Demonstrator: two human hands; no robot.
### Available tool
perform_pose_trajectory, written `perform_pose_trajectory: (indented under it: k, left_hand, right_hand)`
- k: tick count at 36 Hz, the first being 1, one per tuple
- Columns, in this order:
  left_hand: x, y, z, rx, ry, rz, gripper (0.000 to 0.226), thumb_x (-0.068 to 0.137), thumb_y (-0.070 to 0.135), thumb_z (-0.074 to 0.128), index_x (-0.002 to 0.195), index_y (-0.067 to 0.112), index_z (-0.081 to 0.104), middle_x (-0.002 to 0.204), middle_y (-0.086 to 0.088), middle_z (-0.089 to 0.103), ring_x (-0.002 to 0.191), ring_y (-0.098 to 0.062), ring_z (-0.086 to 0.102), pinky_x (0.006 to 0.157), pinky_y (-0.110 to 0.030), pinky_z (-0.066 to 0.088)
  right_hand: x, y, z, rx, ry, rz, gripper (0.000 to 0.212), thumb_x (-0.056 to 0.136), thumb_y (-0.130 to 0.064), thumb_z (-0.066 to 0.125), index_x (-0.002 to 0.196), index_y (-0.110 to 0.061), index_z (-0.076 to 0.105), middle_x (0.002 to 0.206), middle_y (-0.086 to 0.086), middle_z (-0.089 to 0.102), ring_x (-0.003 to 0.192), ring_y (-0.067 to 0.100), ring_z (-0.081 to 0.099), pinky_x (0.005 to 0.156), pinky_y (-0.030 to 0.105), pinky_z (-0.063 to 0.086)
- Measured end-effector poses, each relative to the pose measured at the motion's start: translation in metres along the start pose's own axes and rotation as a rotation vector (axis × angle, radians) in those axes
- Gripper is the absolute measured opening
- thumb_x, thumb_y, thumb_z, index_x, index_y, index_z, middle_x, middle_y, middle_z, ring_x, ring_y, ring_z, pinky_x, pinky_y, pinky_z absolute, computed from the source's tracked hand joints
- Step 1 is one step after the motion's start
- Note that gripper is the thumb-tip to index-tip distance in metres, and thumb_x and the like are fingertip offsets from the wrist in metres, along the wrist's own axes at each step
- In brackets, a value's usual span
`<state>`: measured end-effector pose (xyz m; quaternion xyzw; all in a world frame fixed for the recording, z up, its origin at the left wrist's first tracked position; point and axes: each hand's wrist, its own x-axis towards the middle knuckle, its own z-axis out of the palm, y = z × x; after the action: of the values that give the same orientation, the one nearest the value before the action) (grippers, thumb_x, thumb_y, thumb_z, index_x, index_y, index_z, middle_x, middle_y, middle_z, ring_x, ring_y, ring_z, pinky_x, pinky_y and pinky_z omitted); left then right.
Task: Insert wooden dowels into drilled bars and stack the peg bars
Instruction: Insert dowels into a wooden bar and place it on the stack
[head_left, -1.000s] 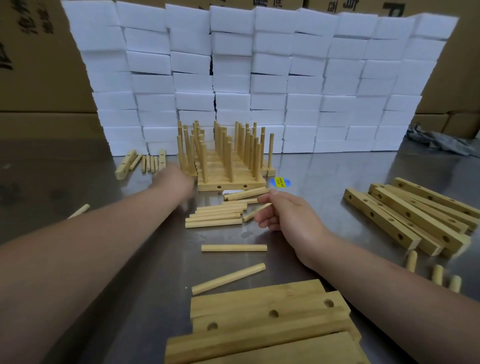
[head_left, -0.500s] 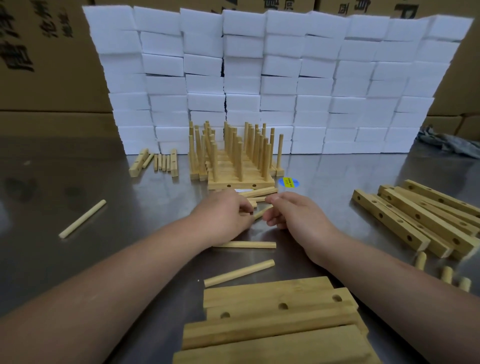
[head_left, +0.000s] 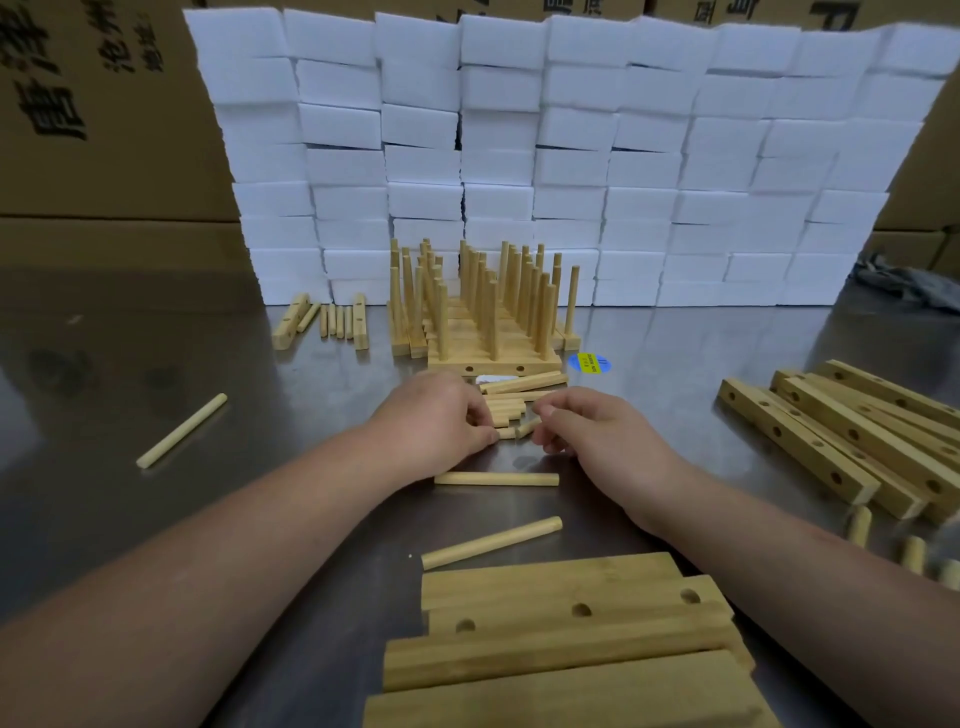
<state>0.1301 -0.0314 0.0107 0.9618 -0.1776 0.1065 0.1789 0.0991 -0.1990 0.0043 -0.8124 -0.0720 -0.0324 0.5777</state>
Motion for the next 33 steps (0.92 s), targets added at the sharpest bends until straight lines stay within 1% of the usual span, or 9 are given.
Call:
perform_pose_trajectory:
  k: [6,11,15,18,21,25,27,31,33]
  left_hand:
    - [0.0,0.001,0.001,-0.049,0.037,0.06,0.01,0.085,0.031,0.063,0.076,0.027,0.064,0.095,0.006,0.057,0.092,-0.012,0.05,0.082,-0.03,0.044]
    - [-0.001,0.001,0.004,-0.136,0.127,0.02,0.009,0.09,0.032,0.054,0.082,0.029,0.057,0.085,0.011,0.053,0.084,-0.01,0.049,0.069,-0.027,0.037]
    - [-0.002,-0.002,0.008,-0.152,0.127,0.009,0.007,0.091,0.033,0.052,0.086,0.029,0.056,0.078,0.012,0.055,0.077,-0.009,0.051,0.059,-0.021,0.037]
    - [-0.002,-0.004,0.01,-0.153,0.143,0.003,0.008,0.091,0.034,0.052,0.087,0.029,0.057,0.074,0.013,0.055,0.073,-0.006,0.051,0.058,-0.018,0.037]
    - [-0.002,-0.004,0.011,-0.174,0.148,-0.006,0.009,0.091,0.035,0.051,0.089,0.028,0.057,0.074,0.013,0.056,0.071,-0.001,0.05,0.057,-0.017,0.037]
    - [-0.002,-0.004,0.013,-0.194,0.152,-0.007,0.008,0.091,0.035,0.052,0.084,0.032,0.055,0.071,0.015,0.054,0.067,0.001,0.049,0.052,-0.02,0.031]
    - [-0.003,-0.004,0.013,-0.197,0.154,-0.002,0.009,0.09,0.036,0.052,0.082,0.033,0.054,0.071,0.015,0.054,0.067,0.001,0.048,0.052,-0.02,0.029]
    - [-0.003,-0.006,0.013,-0.214,0.15,-0.002,0.009,0.09,0.035,0.054,0.081,0.032,0.053,0.072,0.014,0.055,0.068,0.0,0.05,0.052,-0.02,0.032]
    - [-0.004,-0.006,0.014,-0.222,0.151,-0.008,0.01,0.089,0.034,0.054,0.079,0.034,0.053,0.071,0.015,0.055,0.068,0.001,0.05,0.053,-0.019,0.032]
  right_hand:
    - [-0.001,-0.002,-0.001,-0.013,-0.025,0.0,0.016,0.089,-0.014,0.054,0.079,-0.014,0.067,0.065,-0.008,0.062,0.056,-0.001,0.051,0.054,0.007,0.038]
    - [-0.005,-0.013,-0.005,-0.137,-0.181,0.051,0.015,0.085,-0.029,0.061,0.079,-0.017,0.069,0.084,0.003,0.065,0.076,0.012,0.055,0.071,0.025,0.043]
    - [-0.012,-0.034,-0.01,-0.347,-0.311,-0.045,0.023,0.076,-0.04,0.067,0.084,-0.018,0.069,0.083,0.003,0.066,0.075,0.009,0.056,0.072,0.027,0.044]
    - [-0.022,-0.054,-0.015,-0.516,-0.516,-0.114,0.017,0.074,-0.041,0.07,0.078,-0.025,0.069,0.079,-0.005,0.066,0.07,0.002,0.056,0.071,0.024,0.046]
    - [-0.033,-0.066,-0.014,-0.613,-0.746,-0.154,0.015,0.074,-0.044,0.072,0.081,-0.032,0.067,0.079,-0.014,0.063,0.073,-0.003,0.056,0.076,0.024,0.049]
    - [-0.044,-0.074,-0.006,-0.677,-0.885,-0.145,0.027,0.071,-0.051,0.073,0.092,-0.035,0.065,0.089,-0.015,0.061,0.083,-0.002,0.057,0.081,0.023,0.05]
    - [-0.047,-0.077,-0.005,-0.686,-0.924,-0.135,0.03,0.072,-0.052,0.071,0.097,-0.036,0.064,0.092,-0.015,0.061,0.084,-0.001,0.056,0.081,0.023,0.049]
    - [-0.048,-0.077,-0.003,-0.669,-0.847,-0.154,0.032,0.077,-0.053,0.066,0.101,-0.032,0.063,0.083,-0.016,0.058,0.079,0.0,0.054,0.08,0.025,0.048]
    - [-0.049,-0.081,-0.01,-0.626,-0.879,-0.129,0.033,0.077,-0.051,0.067,0.102,-0.031,0.064,0.085,-0.016,0.058,0.079,-0.001,0.054,0.08,0.024,0.047]
